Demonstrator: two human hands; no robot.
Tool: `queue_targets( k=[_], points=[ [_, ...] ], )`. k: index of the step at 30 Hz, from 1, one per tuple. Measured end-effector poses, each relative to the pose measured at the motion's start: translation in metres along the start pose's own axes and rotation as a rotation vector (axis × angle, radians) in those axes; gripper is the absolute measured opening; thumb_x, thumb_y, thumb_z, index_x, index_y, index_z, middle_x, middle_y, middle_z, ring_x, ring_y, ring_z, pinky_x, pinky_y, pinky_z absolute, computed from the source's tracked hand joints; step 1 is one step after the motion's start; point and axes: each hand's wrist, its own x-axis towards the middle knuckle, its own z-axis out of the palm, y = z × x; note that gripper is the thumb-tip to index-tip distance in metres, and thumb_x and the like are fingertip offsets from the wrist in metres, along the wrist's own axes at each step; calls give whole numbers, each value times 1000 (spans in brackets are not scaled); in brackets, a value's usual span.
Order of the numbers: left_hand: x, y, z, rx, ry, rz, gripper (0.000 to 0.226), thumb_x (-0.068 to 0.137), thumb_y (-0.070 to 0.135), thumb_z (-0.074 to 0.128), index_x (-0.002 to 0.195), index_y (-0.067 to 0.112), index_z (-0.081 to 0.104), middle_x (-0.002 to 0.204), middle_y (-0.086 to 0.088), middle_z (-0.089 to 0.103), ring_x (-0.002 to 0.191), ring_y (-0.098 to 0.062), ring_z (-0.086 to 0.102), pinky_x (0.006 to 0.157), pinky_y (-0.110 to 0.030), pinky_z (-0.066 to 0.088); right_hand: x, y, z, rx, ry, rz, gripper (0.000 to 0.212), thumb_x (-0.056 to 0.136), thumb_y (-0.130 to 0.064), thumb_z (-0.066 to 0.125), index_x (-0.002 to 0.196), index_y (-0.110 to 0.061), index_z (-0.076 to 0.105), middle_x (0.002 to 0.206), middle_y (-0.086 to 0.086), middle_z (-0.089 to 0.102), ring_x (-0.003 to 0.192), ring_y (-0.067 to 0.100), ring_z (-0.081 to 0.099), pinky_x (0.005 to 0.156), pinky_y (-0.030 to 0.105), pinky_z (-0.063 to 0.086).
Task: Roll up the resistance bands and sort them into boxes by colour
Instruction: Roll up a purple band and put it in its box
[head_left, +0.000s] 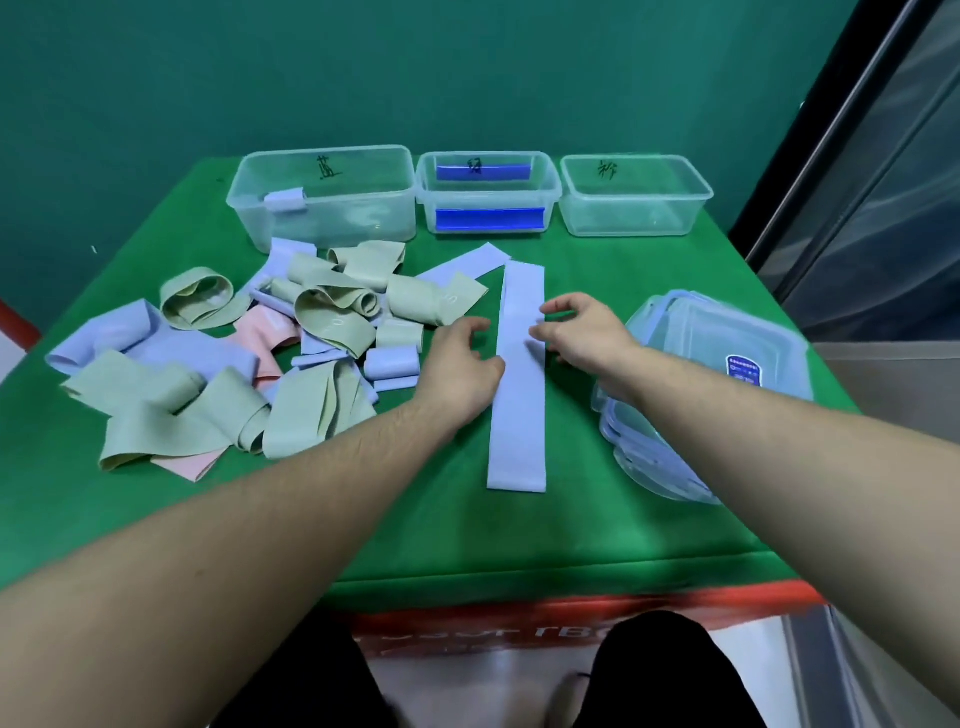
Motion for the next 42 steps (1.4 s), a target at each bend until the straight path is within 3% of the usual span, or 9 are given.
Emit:
queue_targets(
  k=[4, 9, 15, 18, 23, 26, 32, 37, 42],
  points=[
    [-19, -13, 1, 41, -34, 164, 19, 89, 11, 63, 103, 24, 65, 111, 4, 51, 83, -9, 55, 81, -18, 44, -16, 7, 3, -103, 7, -95, 18, 86, -14, 63, 99, -26, 60, 85, -1, 65, 65, 17, 56, 72, 38, 53],
    [-56, -27, -7, 10, -102, 283, 22, 87, 12, 69, 84, 33, 63, 99, 5, 56, 75, -5, 56, 80, -19, 45, -55, 6, 7, -138, -57, -207, 19, 87, -7, 60, 93, -24, 63, 75, -5, 61, 57, 10, 53, 59, 24, 43],
    [-98, -49, -30, 219, -288, 489, 32, 77, 22, 82, 107, 21, 69, 116, 11, 52, 105, 9, 51, 94, -4, 30, -115, 24, 8, -177, -128, -321, 24, 87, -9, 59, 95, -31, 62, 75, -12, 63, 64, 6, 56, 67, 24, 48],
    [-105, -54, -32, 325, -260, 552, 38, 80, 28, 79, 116, 20, 67, 121, 8, 54, 113, -2, 51, 102, -14, 34, -139, 35, 3, -286, -134, -442, 21, 87, -14, 65, 104, -26, 65, 92, -8, 67, 85, 6, 60, 80, 21, 47],
    [-114, -39, -19, 419, -96, 587, 12, 90, 16, 68, 100, 17, 74, 102, 1, 69, 97, -20, 62, 92, -30, 43, -156, 47, -3, -486, -177, -475, 36, 81, -19, 72, 117, -19, 66, 111, -3, 64, 106, 13, 55, 93, 21, 39],
    [-122, -35, -13, 383, -72, 561, 15, 92, 17, 64, 102, 17, 75, 102, 2, 71, 98, -16, 62, 85, -22, 40, -161, 48, -7, -516, -154, -473, 34, 84, -15, 70, 118, -16, 67, 107, -3, 63, 105, 12, 55, 84, 11, 32],
    [-138, -41, -8, 332, -127, 575, 13, 89, 24, 69, 101, 24, 73, 96, 12, 70, 92, -10, 59, 83, -22, 42, -169, 57, -10, -480, -132, -438, 16, 88, -19, 69, 103, -20, 76, 101, -4, 70, 93, 9, 61, 80, 18, 42],
    [-139, -42, -6, 216, -81, 466, 11, 89, 23, 70, 99, 27, 71, 91, 17, 70, 88, -2, 57, 77, -8, 38, -168, 56, -10, -391, -140, -387, 17, 91, -18, 68, 106, -17, 76, 104, -4, 70, 94, 5, 60, 82, 14, 42],
    [-136, -45, -5, 187, -62, 443, 8, 87, 24, 72, 93, 29, 73, 89, 16, 69, 90, -4, 57, 84, -22, 43, -167, 55, -11, -244, -156, -367, 16, 88, -9, 68, 98, -20, 74, 94, -6, 69, 87, 5, 62, 78, 7, 42]
  ],
)
